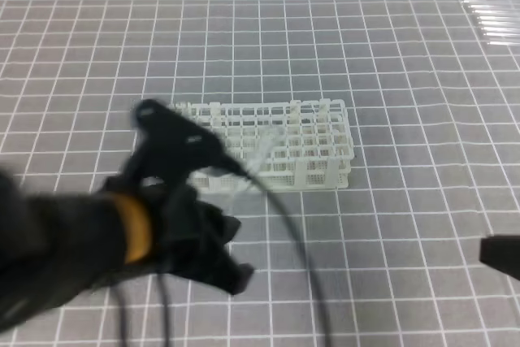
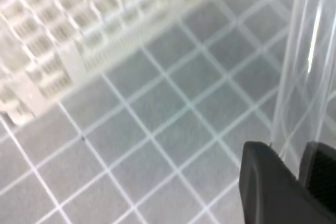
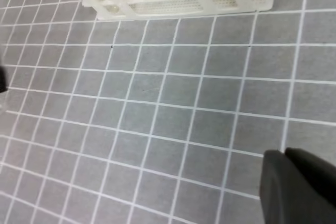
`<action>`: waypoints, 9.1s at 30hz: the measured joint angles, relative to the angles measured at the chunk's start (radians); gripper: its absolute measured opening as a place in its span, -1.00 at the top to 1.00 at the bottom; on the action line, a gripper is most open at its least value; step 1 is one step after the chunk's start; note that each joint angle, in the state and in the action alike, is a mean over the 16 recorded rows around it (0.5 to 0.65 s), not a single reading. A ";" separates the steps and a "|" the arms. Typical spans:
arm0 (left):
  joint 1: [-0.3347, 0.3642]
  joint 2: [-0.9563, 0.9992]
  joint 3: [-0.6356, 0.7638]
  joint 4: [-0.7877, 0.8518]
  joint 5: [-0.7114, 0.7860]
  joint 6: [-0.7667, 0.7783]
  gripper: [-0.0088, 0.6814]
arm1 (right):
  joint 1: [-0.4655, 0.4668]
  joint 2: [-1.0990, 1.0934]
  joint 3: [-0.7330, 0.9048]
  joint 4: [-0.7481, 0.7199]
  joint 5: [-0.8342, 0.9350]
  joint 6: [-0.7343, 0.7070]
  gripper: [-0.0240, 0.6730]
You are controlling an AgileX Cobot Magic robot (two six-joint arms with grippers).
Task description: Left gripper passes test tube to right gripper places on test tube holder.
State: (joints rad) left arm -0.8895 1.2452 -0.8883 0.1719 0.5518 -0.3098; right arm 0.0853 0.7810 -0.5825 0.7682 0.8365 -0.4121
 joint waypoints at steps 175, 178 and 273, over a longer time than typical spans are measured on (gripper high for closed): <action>0.132 -1.107 0.888 0.064 -0.516 -0.164 0.98 | 0.991 0.507 -0.297 -0.022 -1.192 -0.231 0.68; 0.132 -1.108 0.896 0.064 -0.495 -0.164 0.98 | 0.991 0.507 -0.297 -0.021 -1.186 -0.231 0.68; 0.131 -1.105 0.899 0.064 -0.456 -0.165 0.98 | 0.693 1.209 -0.643 -0.837 -1.628 0.564 0.68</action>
State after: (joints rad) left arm -0.7580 0.1400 0.0106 0.2363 0.0956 -0.4748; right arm 0.7787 1.9900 -1.2252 -0.0685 -0.7919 0.1515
